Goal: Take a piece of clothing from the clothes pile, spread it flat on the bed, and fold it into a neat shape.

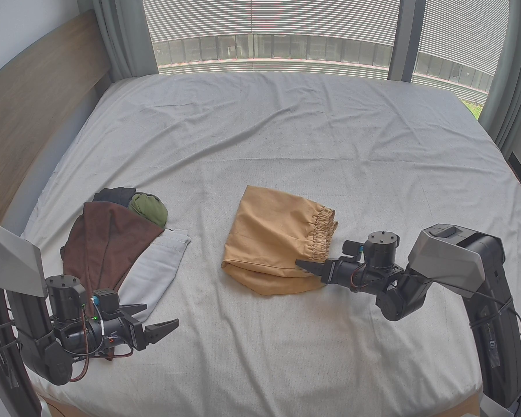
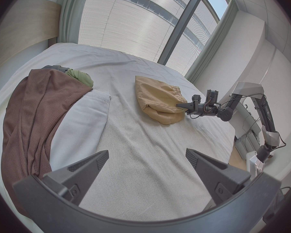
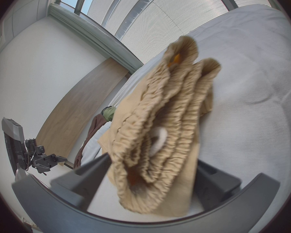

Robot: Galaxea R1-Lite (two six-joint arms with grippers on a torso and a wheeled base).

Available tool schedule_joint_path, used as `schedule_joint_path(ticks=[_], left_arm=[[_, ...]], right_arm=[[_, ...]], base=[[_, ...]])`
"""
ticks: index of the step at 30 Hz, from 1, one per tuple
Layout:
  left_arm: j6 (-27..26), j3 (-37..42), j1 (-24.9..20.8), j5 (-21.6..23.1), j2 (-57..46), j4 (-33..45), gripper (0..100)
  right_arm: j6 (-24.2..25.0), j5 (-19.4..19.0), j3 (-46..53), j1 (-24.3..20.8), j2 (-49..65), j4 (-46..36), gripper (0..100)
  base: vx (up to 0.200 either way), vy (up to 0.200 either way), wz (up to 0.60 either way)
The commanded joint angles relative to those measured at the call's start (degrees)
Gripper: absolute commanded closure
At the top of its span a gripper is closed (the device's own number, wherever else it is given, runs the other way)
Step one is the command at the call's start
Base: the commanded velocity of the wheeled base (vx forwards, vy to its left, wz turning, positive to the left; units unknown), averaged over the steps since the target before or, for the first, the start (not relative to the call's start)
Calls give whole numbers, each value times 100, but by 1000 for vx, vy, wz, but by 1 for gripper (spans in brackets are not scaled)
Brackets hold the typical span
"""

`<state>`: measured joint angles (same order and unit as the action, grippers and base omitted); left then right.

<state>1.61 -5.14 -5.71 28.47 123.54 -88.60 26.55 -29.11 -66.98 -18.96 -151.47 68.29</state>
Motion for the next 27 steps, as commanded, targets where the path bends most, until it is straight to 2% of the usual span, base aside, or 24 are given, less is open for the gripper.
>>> schedule_joint_path(ticks=[1, 6, 12, 16, 20, 27], left_arm=[[-3, 5, -1, 1, -67, -8, 0], [-3, -13, -10, 1, -67, -8, 0], [-3, -30, -1, 1, -67, -8, 0], [-3, -39, -1, 1, -67, -8, 0], [-12, -39, 8, 1, -67, -8, 0], [-12, -48, 43, 1, -67, -8, 0]], right_arm=[[-185, 55, 369, 305, 355, 9, 0], [-247, 46, 703, 692, 961, 114, 0], [-238, 37, 809, 788, 1919, -9, 0], [-229, 37, 668, 683, 2280, -378, 0], [-203, 37, 431, 375, 2236, -431, 0], [-194, 55, -202, 94, 1550, -782, 0]], base=[[0, 0, 0], [0, 0, 0], [0, 0, 0], [0, 0, 0], [0, 0, 0], [0, 0, 0]])
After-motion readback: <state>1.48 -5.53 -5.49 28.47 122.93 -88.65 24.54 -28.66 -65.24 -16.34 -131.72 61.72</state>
